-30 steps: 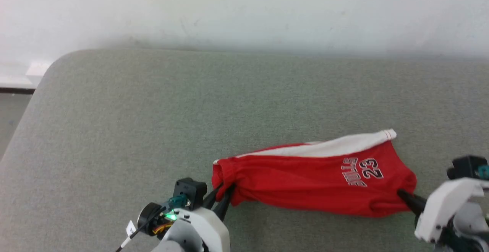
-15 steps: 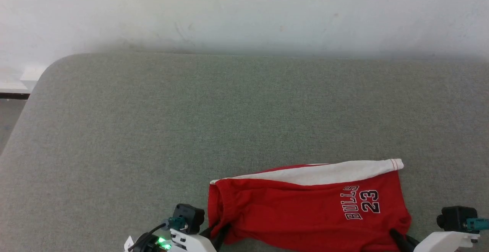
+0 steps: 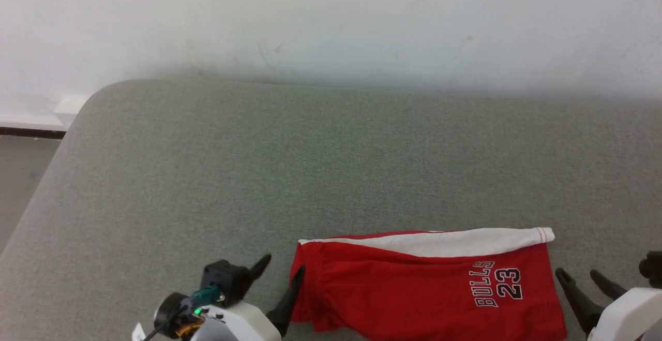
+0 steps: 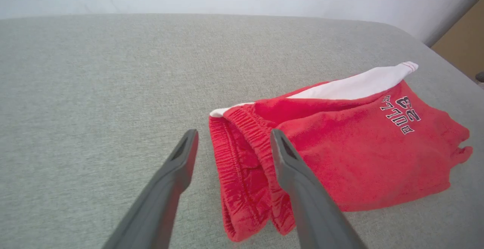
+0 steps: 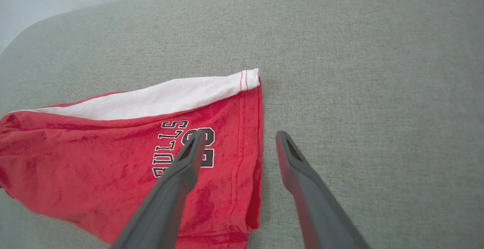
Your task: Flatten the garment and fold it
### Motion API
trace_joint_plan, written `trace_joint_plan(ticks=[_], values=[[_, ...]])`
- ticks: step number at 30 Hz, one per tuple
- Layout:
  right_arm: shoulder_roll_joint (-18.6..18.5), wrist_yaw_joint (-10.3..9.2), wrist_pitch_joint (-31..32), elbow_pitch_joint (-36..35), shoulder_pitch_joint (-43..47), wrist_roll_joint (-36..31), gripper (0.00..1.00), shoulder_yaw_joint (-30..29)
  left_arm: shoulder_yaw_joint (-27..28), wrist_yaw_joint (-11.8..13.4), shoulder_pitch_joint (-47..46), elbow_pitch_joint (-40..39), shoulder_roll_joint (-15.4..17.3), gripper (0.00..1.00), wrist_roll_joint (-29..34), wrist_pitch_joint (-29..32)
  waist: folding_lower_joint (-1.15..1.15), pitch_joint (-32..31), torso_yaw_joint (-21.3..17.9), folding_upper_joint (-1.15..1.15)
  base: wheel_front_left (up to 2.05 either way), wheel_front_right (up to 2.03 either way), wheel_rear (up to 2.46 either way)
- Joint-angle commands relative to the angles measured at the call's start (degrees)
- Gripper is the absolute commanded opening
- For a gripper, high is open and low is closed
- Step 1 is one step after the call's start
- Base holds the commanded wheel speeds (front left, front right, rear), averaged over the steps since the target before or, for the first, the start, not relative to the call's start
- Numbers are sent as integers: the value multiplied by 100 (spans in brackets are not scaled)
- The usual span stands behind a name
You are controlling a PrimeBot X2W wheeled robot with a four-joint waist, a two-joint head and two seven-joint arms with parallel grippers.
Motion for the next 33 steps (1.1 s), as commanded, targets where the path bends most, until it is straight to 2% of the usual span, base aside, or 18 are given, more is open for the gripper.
trace_joint_plan(ticks=[1, 7, 9, 11, 17, 26, 30, 31, 33], values=[[-58, -4, -113, -48, -105, -74, 100, 8, 103, 102, 79, -170, 77, 100, 119, -198, 0, -20, 90, 0, 0, 0, 0], [-259, -4, -683, 257, -75, -537, 100, 149, 612, 566, 65, -505, 114, 100, 637, -1382, 0, -9, 225, 0, 0, 0, 0], [-230, -4, -776, 450, -71, -600, 100, 154, 729, 797, 80, -530, 156, 100, 1030, -1514, 0, -2, 250, 0, 0, 0, 0], [-168, -4, -774, 638, -76, -646, 100, 120, 919, 963, 188, -631, 48, 100, 1188, -1554, 0, 16, 270, 0, 0, 0, 0], [105, -4, -410, 1133, -149, -588, 100, 7, 1629, 1215, 670, -1207, -269, 100, 1917, -1563, 0, 76, 319, 0, 0, 0, 0], [283, -4, -24, 1691, -329, -212, 100, 251, 2201, 888, 1006, -1357, -654, 100, 2334, -1564, 0, 246, 414, 0, 0, 0, 0], [298, -4, -19, 1915, -442, -128, 100, 582, 2402, 696, 977, -1372, -802, 100, 2470, -1564, 0, 345, 451, 0, 0, 0, 0], [325, -4, -31, 1981, -487, -40, 100, 774, 2452, 557, 944, -1347, -845, 100, 2522, -1565, 0, 384, 461, 0, 0, 0, 0], [338, -4, -32, 2016, -504, 4, 100, 859, 2471, 508, 933, -1338, -877, 100, 2558, -1565, 0, 396, 464, 0, 0, 0, 0]])
